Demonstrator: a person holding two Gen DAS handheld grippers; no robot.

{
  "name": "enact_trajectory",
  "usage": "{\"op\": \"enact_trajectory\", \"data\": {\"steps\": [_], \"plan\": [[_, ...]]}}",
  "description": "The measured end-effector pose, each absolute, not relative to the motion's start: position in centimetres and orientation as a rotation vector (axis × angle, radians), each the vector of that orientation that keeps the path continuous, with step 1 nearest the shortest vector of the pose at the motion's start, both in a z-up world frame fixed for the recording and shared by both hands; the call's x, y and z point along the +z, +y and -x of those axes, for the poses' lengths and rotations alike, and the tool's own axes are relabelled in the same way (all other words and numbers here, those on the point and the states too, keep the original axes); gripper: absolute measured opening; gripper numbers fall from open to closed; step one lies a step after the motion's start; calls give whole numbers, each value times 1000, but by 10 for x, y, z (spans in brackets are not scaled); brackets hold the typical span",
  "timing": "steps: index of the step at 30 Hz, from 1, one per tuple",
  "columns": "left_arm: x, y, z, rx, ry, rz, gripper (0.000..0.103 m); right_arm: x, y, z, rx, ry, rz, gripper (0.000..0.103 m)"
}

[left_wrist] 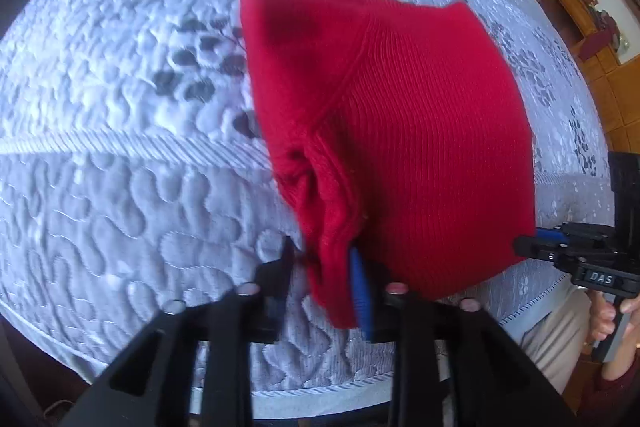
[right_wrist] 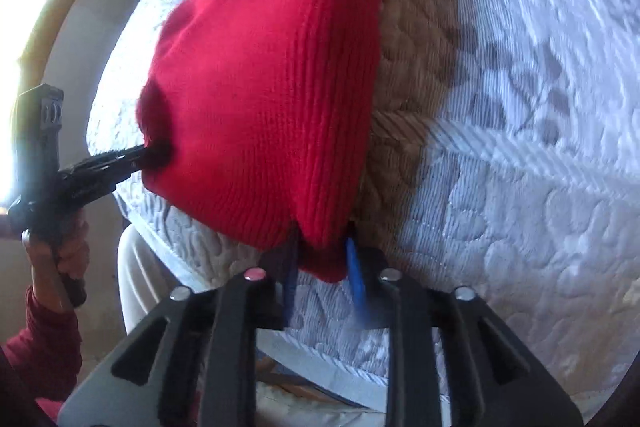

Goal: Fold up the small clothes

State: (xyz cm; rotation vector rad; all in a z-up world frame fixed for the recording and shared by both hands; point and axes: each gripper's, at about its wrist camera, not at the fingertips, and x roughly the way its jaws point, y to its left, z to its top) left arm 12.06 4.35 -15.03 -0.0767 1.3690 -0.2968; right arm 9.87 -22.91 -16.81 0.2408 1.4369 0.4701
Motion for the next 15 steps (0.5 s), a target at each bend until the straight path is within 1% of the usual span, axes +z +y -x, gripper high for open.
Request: {"op": "enact_trajectory", "data": {"steps": [1, 2, 3, 4, 11, 13, 15], "plan": [[-145, 48, -123, -288, 1352, 68, 40, -163, -231, -100, 474, 1427, -241, 25], [-139, 49, -128, -278, 1338, 67, 47, -155, -236, -103, 471, 1409, -241, 27], [-136, 53, -135, -270, 1326, 75, 49, -150, -239, -105, 465, 1396, -243, 28], [-130, 56, -142, -264, 1312, 87, 51, -143, -244, -111, 457, 1377, -247, 31], [-96, 58, -199, -162, 1234, 48, 52, -121, -258, -154, 390, 1299, -232, 34], [-85, 59, -204, -161, 1214, 70, 56, -116, -249, -158, 429, 1273, -210, 34], [-83, 62, -198, -215, 1237, 113, 60, -118, -235, -154, 527, 1276, -203, 37]]}}
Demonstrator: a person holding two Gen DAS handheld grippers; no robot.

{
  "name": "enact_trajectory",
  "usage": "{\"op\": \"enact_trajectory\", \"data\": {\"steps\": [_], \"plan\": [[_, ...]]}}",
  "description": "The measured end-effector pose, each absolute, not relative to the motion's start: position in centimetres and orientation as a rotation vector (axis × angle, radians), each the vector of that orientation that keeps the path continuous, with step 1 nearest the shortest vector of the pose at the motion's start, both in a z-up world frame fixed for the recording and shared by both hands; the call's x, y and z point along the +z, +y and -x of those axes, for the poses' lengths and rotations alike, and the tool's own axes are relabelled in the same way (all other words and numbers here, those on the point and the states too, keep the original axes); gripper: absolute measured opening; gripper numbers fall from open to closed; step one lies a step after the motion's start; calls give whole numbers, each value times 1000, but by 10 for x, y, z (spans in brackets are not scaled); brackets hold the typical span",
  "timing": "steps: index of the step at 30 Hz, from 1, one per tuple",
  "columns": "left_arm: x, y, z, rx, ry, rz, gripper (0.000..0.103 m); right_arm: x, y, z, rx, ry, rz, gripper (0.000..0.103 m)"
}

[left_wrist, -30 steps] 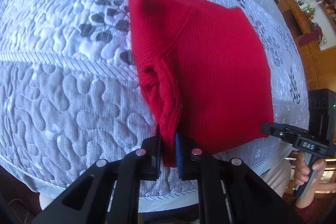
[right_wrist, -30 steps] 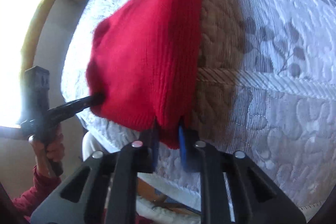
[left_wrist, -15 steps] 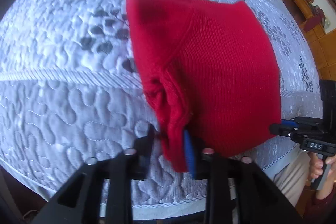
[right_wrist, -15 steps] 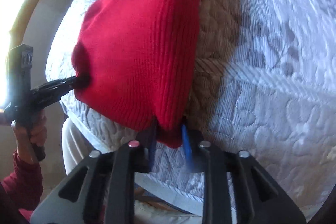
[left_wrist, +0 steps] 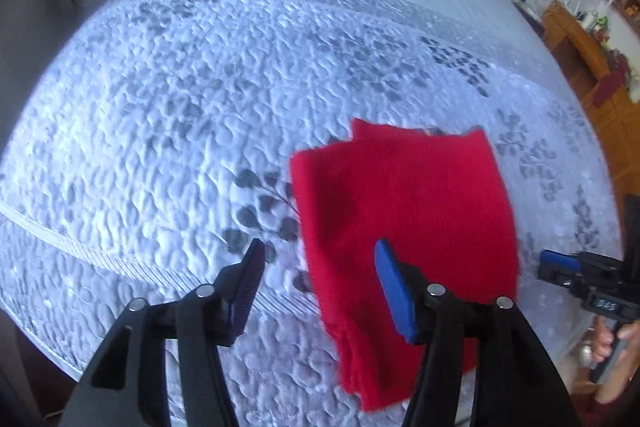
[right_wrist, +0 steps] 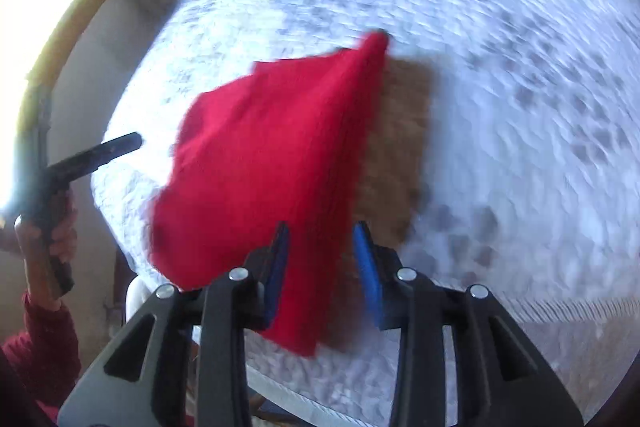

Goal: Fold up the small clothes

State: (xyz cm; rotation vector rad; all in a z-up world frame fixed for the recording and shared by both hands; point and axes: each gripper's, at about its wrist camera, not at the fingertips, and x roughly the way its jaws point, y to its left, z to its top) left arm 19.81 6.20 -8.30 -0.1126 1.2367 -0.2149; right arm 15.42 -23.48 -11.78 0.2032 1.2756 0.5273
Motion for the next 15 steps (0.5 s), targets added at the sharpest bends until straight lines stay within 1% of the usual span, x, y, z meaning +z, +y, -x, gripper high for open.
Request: {"op": "enact_trajectory", "data": {"steps": [1, 5, 7, 10, 12, 13, 15], "plan": [[-86, 63, -192, -241, 1253, 124, 60, -124, -221, -149, 605, 1298, -192, 41], [-104, 57, -166, -324, 1289, 137, 60, -155, -196, -130, 643, 1375, -91, 42], [-118, 45, -156, -351, 1311, 98, 60, -172, -193, -123, 624, 1406, -77, 41], [-149, 32, -147, -293, 1354, 5, 60, -179, -191, -119, 605, 1390, -68, 39], [-169, 30, -144, -256, 1374, -15, 63, -183, -191, -120, 589, 1389, -80, 39], [-173, 30, -143, -255, 1361, -15, 65, -181, -190, -120, 587, 1389, -78, 39], [-170, 29, -143, -246, 1362, -12, 65, -176, -185, -120, 585, 1389, -69, 39]]}}
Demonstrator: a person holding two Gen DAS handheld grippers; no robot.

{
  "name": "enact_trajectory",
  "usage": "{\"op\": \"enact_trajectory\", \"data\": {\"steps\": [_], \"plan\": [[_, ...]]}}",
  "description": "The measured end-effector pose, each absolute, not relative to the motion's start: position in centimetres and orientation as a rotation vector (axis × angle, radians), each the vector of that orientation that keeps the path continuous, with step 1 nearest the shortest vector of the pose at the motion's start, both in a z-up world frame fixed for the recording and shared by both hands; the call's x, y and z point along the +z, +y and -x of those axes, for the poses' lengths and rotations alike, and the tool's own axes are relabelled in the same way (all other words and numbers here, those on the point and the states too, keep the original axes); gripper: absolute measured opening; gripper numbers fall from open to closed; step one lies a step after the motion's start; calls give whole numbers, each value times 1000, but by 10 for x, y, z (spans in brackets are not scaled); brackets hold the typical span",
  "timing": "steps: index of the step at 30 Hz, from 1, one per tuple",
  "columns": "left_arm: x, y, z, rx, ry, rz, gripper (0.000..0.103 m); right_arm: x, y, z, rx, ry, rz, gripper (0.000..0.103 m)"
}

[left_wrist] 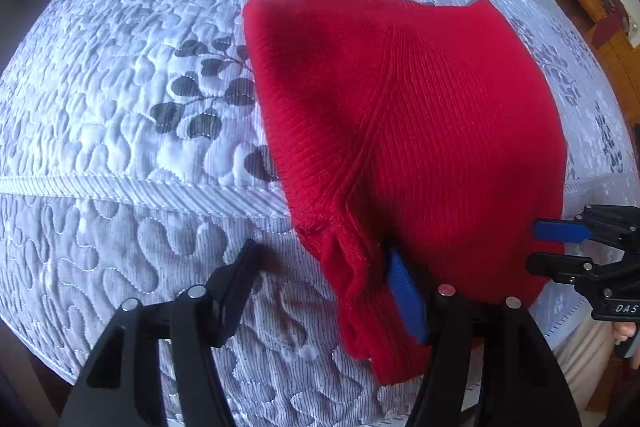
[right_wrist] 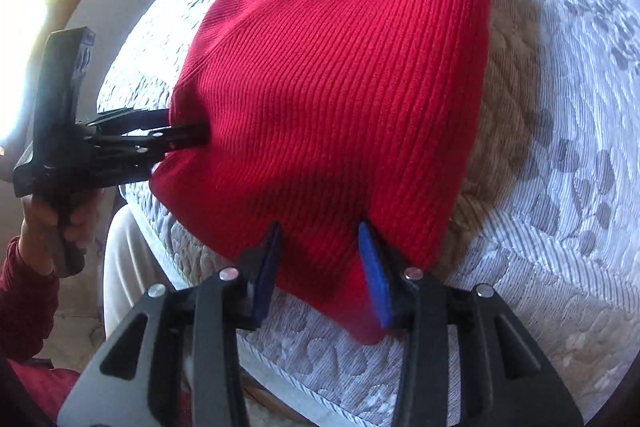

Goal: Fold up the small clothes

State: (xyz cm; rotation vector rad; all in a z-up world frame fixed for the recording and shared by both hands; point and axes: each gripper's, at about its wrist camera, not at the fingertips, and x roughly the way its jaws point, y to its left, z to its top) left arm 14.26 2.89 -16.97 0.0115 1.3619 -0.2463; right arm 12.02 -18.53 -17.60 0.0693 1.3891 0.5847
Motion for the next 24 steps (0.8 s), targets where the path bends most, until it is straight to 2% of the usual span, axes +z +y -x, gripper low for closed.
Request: {"op": "enact_trajectory", "data": {"steps": [3, 5, 10, 17, 24], "plan": [[-144, 35, -147, -236, 1329, 16, 64, -150, -194, -122, 590, 1336, -97, 40], [-121, 42, -157, -221, 1266, 26, 64, -132, -207, -130, 579, 1290, -138, 46], [-85, 31, -223, -321, 1166, 24, 65, -116, -222, -155, 528, 1243, -149, 47], [-125, -22, -317, -481, 1216, -45, 65, -130, -235, -170, 518, 1267, -195, 47], [-171, -38, -327, -530, 1264, -147, 63, -145, -243, -181, 513, 1285, -215, 47]]}}
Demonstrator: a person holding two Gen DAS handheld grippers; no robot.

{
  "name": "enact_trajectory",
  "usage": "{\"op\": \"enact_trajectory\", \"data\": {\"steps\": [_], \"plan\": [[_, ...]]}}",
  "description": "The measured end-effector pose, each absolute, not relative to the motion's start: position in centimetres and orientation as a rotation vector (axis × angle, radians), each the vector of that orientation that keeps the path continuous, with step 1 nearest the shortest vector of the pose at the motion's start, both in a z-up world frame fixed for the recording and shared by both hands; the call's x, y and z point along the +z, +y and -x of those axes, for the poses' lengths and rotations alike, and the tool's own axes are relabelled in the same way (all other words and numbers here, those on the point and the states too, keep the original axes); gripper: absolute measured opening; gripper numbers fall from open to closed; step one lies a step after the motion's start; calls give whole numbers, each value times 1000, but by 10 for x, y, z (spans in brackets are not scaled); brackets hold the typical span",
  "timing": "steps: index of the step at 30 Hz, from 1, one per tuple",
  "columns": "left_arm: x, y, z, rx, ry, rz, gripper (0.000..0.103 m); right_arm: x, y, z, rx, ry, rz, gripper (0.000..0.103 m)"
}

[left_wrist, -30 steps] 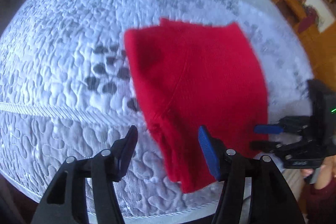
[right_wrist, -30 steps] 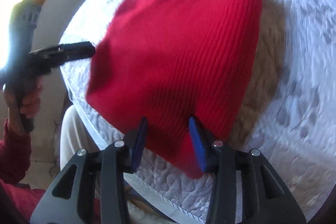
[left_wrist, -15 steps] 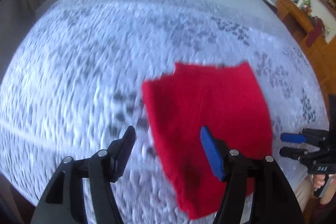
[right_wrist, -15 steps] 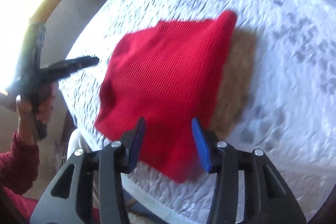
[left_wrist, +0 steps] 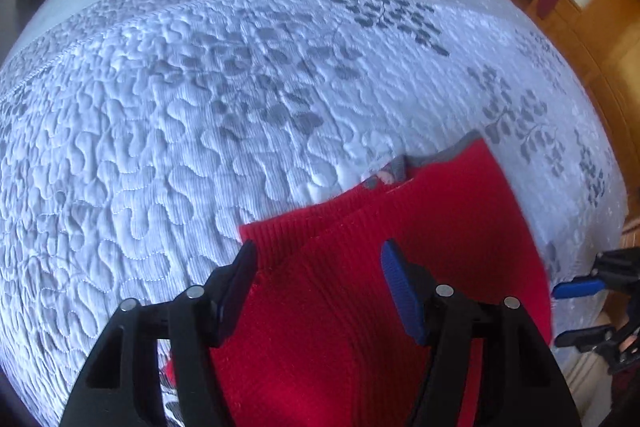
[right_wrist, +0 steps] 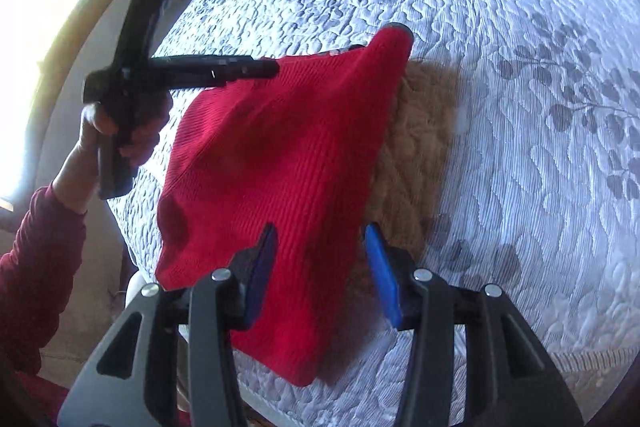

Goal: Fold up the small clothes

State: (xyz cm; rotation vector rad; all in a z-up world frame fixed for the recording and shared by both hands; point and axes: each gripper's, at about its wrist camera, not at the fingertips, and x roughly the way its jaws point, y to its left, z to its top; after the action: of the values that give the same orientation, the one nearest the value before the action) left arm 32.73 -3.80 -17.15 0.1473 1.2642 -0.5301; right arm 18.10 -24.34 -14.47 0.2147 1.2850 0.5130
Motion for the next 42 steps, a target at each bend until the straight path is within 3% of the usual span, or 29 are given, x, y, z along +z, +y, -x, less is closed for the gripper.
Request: {"op": "enact_trajectory", "data": {"steps": [1, 2, 3, 5, 6, 11, 20, 27, 42], "plan": [[-175, -37, -328, -523, 1266, -155, 58, -146, -243, -182, 516, 1285, -220, 47], [-179, -38, -329, -522, 1269, -163, 46, -148, -243, -183, 518, 1287, -226, 47], [-181, -38, -329, -522, 1268, -170, 42, -149, -243, -183, 518, 1288, -230, 47], [-181, -38, -329, -521, 1256, -175, 19, -151, -244, -184, 514, 1292, -240, 47], [-179, -36, -328, -521, 1254, -167, 14, -152, -244, -185, 513, 1294, -241, 47], [-163, -19, -337, -441, 1220, -57, 7, -150, -247, -186, 501, 1287, -254, 47], [-189, -30, -336, -337, 1223, -197, 12, -152, -245, -186, 478, 1295, -264, 47], [-141, -1, -292, -242, 1175, -99, 52, -133, -244, -158, 467, 1266, -237, 49], [-105, 8, -142, -153, 1117, -3, 53, -137, -193, -109, 511, 1291, -162, 49]]}}
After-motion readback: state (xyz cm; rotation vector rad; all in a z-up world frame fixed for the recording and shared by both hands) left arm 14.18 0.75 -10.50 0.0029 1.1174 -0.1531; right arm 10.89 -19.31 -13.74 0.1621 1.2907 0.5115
